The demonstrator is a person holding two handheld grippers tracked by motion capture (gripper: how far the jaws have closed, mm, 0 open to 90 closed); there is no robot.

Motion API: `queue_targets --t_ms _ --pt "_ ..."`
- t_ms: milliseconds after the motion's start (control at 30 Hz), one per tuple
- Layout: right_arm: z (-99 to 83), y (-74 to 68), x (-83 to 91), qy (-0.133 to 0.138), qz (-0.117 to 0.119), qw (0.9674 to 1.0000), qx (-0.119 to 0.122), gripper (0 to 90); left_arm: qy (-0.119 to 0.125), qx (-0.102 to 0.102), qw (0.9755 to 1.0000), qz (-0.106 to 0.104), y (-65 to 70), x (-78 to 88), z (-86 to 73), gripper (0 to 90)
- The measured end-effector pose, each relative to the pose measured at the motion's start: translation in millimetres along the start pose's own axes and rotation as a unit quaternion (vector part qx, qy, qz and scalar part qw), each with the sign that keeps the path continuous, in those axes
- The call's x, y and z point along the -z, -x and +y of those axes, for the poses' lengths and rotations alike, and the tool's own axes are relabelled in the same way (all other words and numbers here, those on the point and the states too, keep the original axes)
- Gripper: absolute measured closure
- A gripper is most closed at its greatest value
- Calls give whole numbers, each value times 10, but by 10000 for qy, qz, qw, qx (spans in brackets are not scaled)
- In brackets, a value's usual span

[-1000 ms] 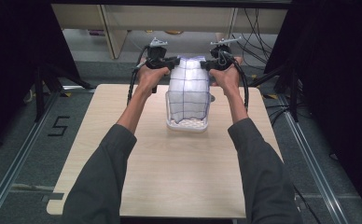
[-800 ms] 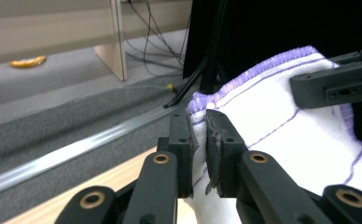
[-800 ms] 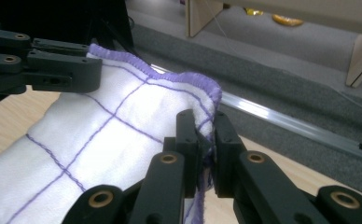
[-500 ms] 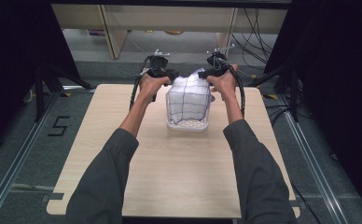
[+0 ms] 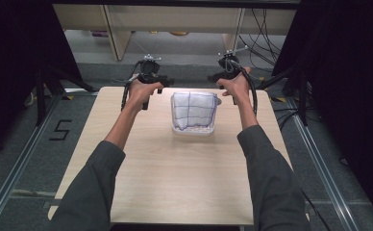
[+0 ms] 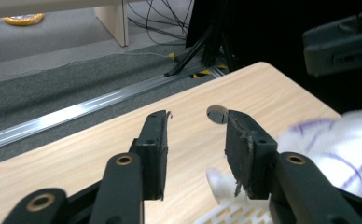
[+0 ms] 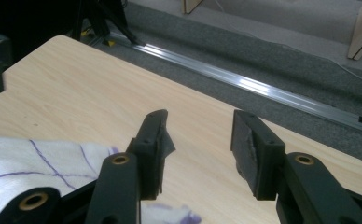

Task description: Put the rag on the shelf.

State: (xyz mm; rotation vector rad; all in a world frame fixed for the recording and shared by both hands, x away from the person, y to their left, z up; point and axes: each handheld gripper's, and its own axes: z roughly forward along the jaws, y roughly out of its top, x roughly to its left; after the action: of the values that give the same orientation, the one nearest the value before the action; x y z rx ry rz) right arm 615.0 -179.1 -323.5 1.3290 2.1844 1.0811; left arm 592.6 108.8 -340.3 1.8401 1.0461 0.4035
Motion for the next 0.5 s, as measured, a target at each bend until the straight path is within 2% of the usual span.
queue_targets --t_ms 67,167,200,267,300,367,467,500 --pt "-18 42 36 -3 81 10000 -5 559 35 -4 10000 -34 -5 71 -14 575" --pt "-58 55 105 23 75 10000 -24 548 -25 -19 10000 -79 -22 174 -39 561" --pt "-73 69 128 85 136 9998 68 548 24 32 10000 -72 -18 203 -54 553" --pt "-109 75 177 101 194 9997 80 543 36 92 9999 -120 -21 260 -87 533" --pt "-127 64 208 22 208 9998 9 535 13 114 9998 -156 -20 282 -108 522" --pt "-158 70 253 28 251 9996 107 522 -120 53 9999 -102 -8 325 -152 482" --pt "-201 45 335 10 261 9995 152 516 -130 89 9996 -242 17 389 -215 453" --pt "-216 42 352 105 256 9994 229 513 -154 76 9995 -269 23 412 -233 445"
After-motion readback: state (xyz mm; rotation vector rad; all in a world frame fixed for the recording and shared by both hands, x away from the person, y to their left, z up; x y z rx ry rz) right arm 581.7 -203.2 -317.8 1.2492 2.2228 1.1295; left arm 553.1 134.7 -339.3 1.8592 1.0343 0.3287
